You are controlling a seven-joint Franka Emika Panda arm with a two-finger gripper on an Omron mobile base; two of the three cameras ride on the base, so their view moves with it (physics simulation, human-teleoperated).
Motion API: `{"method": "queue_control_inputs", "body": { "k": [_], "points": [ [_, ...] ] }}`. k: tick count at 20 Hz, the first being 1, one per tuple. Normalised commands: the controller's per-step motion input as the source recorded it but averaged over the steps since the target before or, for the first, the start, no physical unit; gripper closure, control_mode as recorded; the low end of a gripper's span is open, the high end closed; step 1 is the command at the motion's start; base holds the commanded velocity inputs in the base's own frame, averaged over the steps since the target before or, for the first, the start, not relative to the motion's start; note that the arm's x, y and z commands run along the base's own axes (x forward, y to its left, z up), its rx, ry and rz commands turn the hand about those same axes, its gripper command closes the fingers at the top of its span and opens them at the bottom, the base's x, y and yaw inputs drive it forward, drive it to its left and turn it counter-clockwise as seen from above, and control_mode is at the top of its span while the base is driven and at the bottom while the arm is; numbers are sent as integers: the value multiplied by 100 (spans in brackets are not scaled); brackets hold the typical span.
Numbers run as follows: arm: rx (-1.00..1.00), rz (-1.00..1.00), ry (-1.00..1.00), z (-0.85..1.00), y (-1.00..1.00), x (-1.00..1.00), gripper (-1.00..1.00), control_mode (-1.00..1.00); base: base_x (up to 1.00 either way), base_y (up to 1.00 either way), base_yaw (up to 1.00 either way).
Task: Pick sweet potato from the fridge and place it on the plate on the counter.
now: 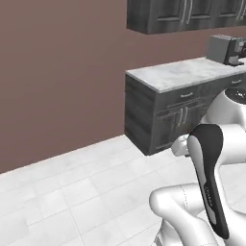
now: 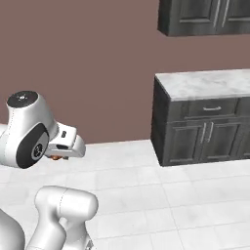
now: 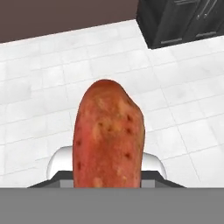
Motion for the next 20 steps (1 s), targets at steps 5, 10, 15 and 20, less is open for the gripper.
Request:
{"method": "queue_control_inputs", "body": {
  "k": [5, 10, 15, 20],
  "points": [
    [0, 0, 0, 0, 0, 0, 100, 100, 20, -20, -78],
    [0, 0, 0, 0, 0, 0, 100, 100, 97, -21, -34],
    [0, 0, 0, 0, 0, 0, 100, 100, 100, -15, -22],
    [0, 0, 0, 0, 0, 0, 100, 100, 97, -24, -37]
  ]
}}
